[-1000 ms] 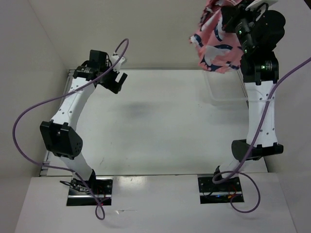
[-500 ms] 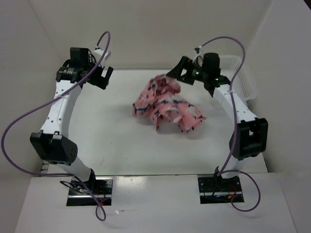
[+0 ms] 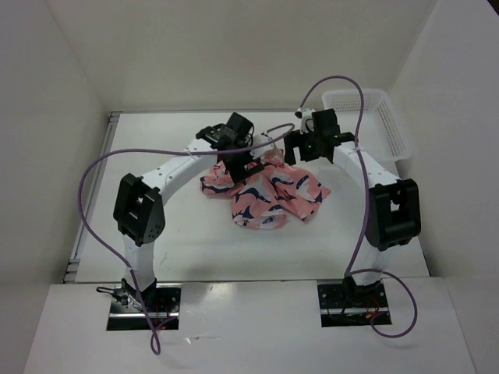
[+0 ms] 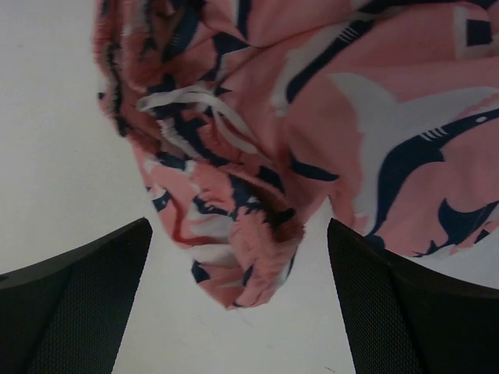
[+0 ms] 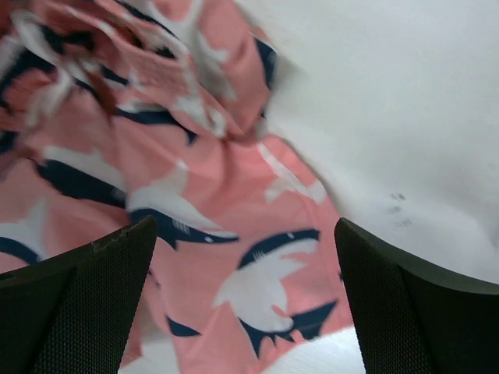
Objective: Fold and stack the shorts
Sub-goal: Move the shorts to the center of the board, then flatten the shorts out
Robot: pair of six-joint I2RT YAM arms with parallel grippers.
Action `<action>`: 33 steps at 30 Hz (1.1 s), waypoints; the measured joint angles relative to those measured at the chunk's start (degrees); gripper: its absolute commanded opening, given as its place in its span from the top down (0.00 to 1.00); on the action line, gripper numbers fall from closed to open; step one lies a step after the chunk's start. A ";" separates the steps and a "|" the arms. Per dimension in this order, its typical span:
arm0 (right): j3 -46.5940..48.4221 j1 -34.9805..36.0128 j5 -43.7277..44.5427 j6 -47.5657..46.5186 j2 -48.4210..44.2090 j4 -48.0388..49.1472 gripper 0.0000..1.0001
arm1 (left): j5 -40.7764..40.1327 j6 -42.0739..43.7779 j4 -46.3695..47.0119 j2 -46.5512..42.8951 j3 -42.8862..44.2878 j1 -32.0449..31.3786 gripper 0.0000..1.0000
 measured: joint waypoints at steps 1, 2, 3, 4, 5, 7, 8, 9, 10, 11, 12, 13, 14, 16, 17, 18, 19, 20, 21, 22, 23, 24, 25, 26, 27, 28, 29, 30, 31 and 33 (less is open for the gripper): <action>-0.76 0.00 1.66 -0.83 -0.42 0.04 0.00 | -0.15 0.07 0.48 0.00 -1.16 -1.55 0.00; -1.90 0.00 3.23 -1.51 -0.98 -0.02 0.00 | 0.04 0.04 0.52 0.00 -1.95 -2.05 0.00; -3.41 0.00 4.79 -2.05 -1.66 0.00 0.00 | 0.50 -0.31 0.17 0.00 -2.43 -1.90 0.00; -5.03 0.00 6.21 -2.47 -2.43 -0.28 0.00 | 0.87 -0.57 -0.07 0.00 -2.60 -1.11 0.00; -6.49 0.00 7.26 -2.71 -3.06 -0.55 0.00 | 0.92 -0.94 0.33 0.00 -2.86 0.13 0.00; -9.42 0.00 8.28 -2.82 -3.98 -0.59 0.00 | -0.11 -2.19 1.86 -0.33 -4.44 1.95 0.00; -10.99 0.02 8.83 -2.75 -4.24 -0.70 0.00 | -1.77 -3.41 2.80 -0.42 -5.73 2.86 0.00; -11.98 0.02 9.40 -2.73 -4.24 -0.68 0.00 | -3.08 -4.04 3.30 -0.33 -6.73 3.50 0.00; -12.81 0.02 10.16 -2.71 -4.13 -0.70 0.00 | -4.33 -5.20 3.48 -0.07 -7.72 4.07 0.00; -13.44 0.02 11.17 -2.71 -4.07 -0.76 0.00 | -5.05 -5.97 3.58 0.13 -8.26 4.46 0.00; -13.84 0.02 12.20 -2.73 -3.96 -0.72 0.00 | -5.68 -6.64 3.69 0.39 -8.61 4.85 0.00; -13.88 0.02 12.83 -2.80 -3.82 -0.72 0.00 | -5.99 -7.06 3.96 0.59 -8.70 5.11 0.00; -13.88 0.02 13.25 -2.89 -3.41 -0.44 0.00 | -6.01 -7.65 4.37 0.79 -8.79 5.27 0.00; -13.88 0.02 13.88 -3.02 -2.14 0.24 0.00 | -5.73 -8.17 5.20 1.03 -9.01 5.31 0.00; -13.88 0.02 14.10 -3.04 -1.03 0.59 0.00 | -5.53 -8.35 5.55 1.36 -9.22 5.31 0.00; -13.88 0.02 14.27 -3.21 0.26 0.94 0.03 | -5.51 -8.63 6.03 1.77 -9.35 5.31 0.00; -13.88 0.02 14.43 -3.37 1.75 1.25 0.10 | -5.51 -9.29 6.56 2.56 -9.42 5.31 0.05; -13.88 0.09 14.62 -3.67 3.34 1.31 0.13 | -5.44 -9.55 7.02 3.56 -9.46 5.35 0.18; -13.88 0.15 14.88 -3.93 4.72 1.31 0.27 | -5.33 -10.12 7.39 4.61 -9.46 5.42 0.25; -13.14 0.13 14.03 -4.11 5.75 1.18 0.35 | -5.20 -10.47 7.72 5.86 -9.46 5.60 0.35; -12.72 0.31 14.60 -4.55 6.12 1.68 0.44 | -5.07 -10.88 7.96 7.02 -9.46 5.86 0.46; -12.09 0.39 14.12 -4.52 6.80 1.57 0.54 | -5.03 -11.13 8.04 7.93 -9.46 6.16 0.69; -11.54 0.70 14.19 -4.61 7.21 1.64 0.74 | -4.94 -11.54 8.02 8.70 -9.49 6.56 0.76; -11.17 1.05 14.19 -5.03 7.52 1.64 0.84 | -4.85 -11.43 7.96 9.18 -9.53 6.93 0.81; -10.97 1.44 14.32 -5.22 7.78 1.64 0.93 | -4.63 -11.39 7.87 9.33 -9.57 7.23 0.89; -10.67 1.70 14.38 -5.33 8.00 1.42 1.00 | -4.46 -11.63 7.82 9.31 -9.57 7.41 0.94; -10.21 1.84 14.56 -5.46 8.22 0.98 1.00 | -4.20 -11.72 7.80 8.98 -9.57 7.65 0.99; -9.66 2.01 14.67 -5.92 8.57 0.55 1.00 | -3.93 -12.02 7.69 8.61 -9.57 7.85 1.00; -9.09 2.03 14.80 -6.47 8.79 -0.02 1.00 | -3.56 -12.24 7.50 8.13 -9.57 7.96 1.00; -7.17 2.03 15.17 -7.72 9.05 -1.92 1.00 | -1.81 -12.41 6.29 6.62 -9.55 8.50 1.00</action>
